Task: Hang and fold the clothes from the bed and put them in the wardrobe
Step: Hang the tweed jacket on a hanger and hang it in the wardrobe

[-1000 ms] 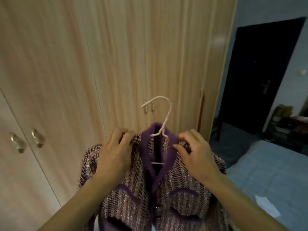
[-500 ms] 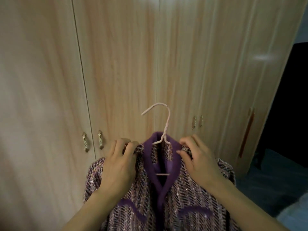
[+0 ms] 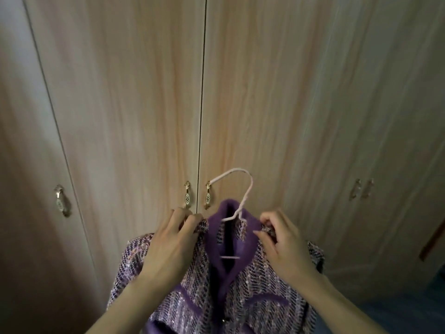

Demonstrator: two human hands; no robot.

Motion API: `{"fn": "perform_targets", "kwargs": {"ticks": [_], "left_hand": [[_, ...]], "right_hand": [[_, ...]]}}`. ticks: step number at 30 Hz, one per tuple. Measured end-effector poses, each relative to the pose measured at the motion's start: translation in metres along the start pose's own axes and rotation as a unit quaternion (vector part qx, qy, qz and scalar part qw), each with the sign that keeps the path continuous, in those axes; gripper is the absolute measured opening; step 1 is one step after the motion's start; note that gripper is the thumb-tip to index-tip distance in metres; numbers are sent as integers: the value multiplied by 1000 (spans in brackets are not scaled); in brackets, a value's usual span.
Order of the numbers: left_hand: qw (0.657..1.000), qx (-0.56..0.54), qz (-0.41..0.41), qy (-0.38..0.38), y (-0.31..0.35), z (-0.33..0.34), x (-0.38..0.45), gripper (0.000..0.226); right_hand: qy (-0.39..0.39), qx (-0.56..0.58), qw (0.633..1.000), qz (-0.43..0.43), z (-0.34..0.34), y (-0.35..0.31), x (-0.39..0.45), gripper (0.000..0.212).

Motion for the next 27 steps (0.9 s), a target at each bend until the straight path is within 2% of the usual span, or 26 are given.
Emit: {"fn": "perform_targets", "kwargs": {"ticks": [4, 6, 10, 16, 19, 22, 27], "left_hand": [[999, 1, -31, 21, -28, 6, 2, 22], [999, 13, -46, 23, -43, 12, 2, 21], [997, 24, -74, 25, -72, 26, 3, 20], [992, 49, -114, 22, -105, 46, -6, 20], [990, 54, -128, 25, -121, 49, -11, 21], [991, 55, -120, 27, -131, 53, -8, 21], [994, 41, -101, 6, -148, 63, -3, 20]], "right_hand": [[-32, 54, 998, -3, 34, 15, 25, 21], [-75, 75, 994, -9, 53, 26, 41, 21], [-185, 119, 975, -9, 93, 51, 71, 26], [-265, 159, 951, -24, 150, 73, 98, 29], [-310, 210, 927, 10, 177, 79, 101, 38], [-323, 240, 913, 61, 201, 99, 106, 54], [-286, 112, 949, 77, 221, 129, 128, 66]]}}
Point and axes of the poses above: each hand's wrist, its own x-axis towards the middle knuckle, its own z-axis out of the palm, y = z × x, the point moved 10 cm from there along x, towards the middle knuckle, and after that the axes turned 6 degrees about x, right-handed, at the moved point
